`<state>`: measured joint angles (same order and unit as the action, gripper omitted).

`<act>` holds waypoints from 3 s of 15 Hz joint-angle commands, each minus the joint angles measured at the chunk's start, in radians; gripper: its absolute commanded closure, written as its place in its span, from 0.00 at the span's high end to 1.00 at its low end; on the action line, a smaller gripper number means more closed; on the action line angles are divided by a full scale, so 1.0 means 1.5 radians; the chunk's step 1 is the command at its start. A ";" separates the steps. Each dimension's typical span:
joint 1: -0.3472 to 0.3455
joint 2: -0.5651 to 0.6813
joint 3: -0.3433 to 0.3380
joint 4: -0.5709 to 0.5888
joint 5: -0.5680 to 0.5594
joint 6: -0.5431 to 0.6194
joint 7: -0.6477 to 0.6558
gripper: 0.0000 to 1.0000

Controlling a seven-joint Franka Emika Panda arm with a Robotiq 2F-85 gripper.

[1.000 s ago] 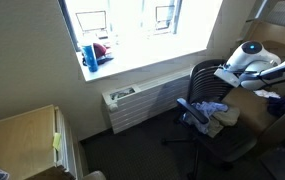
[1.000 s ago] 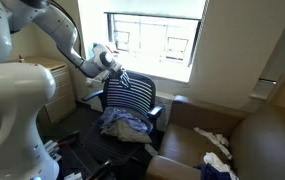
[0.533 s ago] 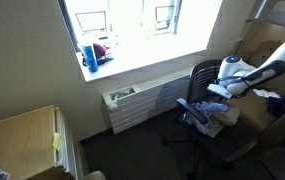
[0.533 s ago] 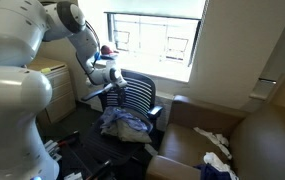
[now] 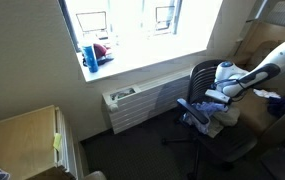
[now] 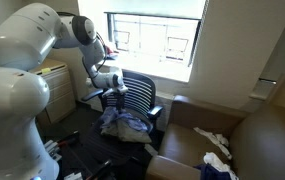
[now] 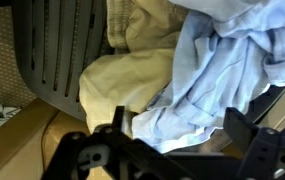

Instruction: Move the brown clothing from the black chair to the brown chair

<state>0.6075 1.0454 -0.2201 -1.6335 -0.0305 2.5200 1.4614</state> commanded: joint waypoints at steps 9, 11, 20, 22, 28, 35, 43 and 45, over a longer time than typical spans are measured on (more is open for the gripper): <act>-0.051 0.030 0.024 -0.005 -0.079 -0.165 0.027 1.00; -0.048 0.054 0.023 -0.005 -0.083 -0.085 0.059 1.00; -0.037 0.114 0.014 0.006 -0.074 0.021 0.120 0.75; -0.039 0.116 0.018 0.007 -0.076 0.025 0.113 0.66; -0.040 0.125 0.018 0.008 -0.078 0.026 0.107 0.25; -0.030 0.136 0.002 0.020 -0.082 0.018 0.120 0.00; 0.058 0.100 -0.135 0.027 -0.147 0.054 0.251 0.03; 0.003 0.071 -0.065 0.024 -0.129 0.046 0.162 0.41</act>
<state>0.7119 1.1664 -0.4391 -1.6002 -0.2273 2.5943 1.8098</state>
